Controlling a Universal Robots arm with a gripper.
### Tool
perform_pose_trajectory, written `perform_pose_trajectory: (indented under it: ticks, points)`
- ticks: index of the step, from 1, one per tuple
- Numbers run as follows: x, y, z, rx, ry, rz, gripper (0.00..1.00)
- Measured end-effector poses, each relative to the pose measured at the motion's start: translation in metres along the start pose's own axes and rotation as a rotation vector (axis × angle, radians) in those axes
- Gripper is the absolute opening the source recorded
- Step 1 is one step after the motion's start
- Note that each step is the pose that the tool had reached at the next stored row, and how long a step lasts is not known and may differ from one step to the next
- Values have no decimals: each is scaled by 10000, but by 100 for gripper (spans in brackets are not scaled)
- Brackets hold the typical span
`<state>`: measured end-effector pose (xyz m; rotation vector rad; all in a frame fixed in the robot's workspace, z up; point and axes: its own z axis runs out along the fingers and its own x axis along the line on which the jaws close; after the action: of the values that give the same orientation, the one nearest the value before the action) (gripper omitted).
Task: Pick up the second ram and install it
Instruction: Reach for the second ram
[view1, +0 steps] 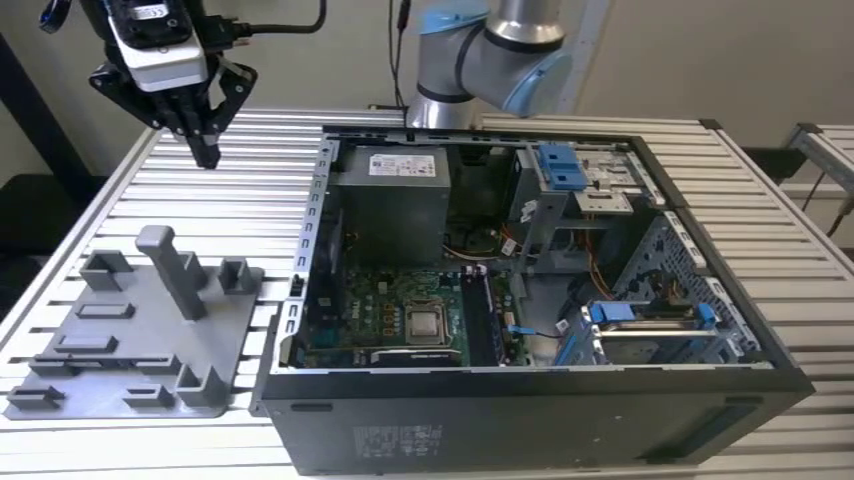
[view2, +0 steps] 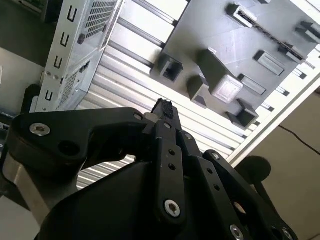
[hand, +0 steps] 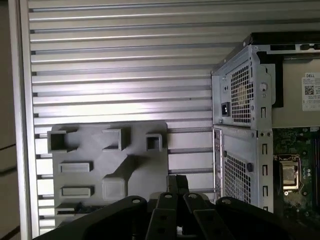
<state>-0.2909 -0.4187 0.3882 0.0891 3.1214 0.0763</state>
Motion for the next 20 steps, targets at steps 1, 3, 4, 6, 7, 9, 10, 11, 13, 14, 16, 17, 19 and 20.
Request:
perform_pose_trajectory:
  ticks: [1,3,4,6,7,9,10,11,13,14,16,17,19,20]
  points:
    - [22,-1,0,0,1,-6,11]
    - [64,-4,0,0,1,-18,11]
    - [88,-5,0,0,2,-24,11]
    - [131,-8,1,0,2,-35,11]
    - [155,-9,0,0,3,-41,11]
    - [205,-12,1,-1,3,-52,11]
    - [230,-13,1,-1,3,-58,11]
    - [257,-15,1,-1,4,-63,11]
    - [310,-18,1,0,5,-74,11]
    - [335,-19,2,-1,4,-79,11]
    - [386,-22,1,-1,6,-90,11]
    - [406,-24,2,-1,6,-95,11]
    - [446,-26,1,-1,6,-104,11]
    - [467,-27,2,-1,6,-108,11]
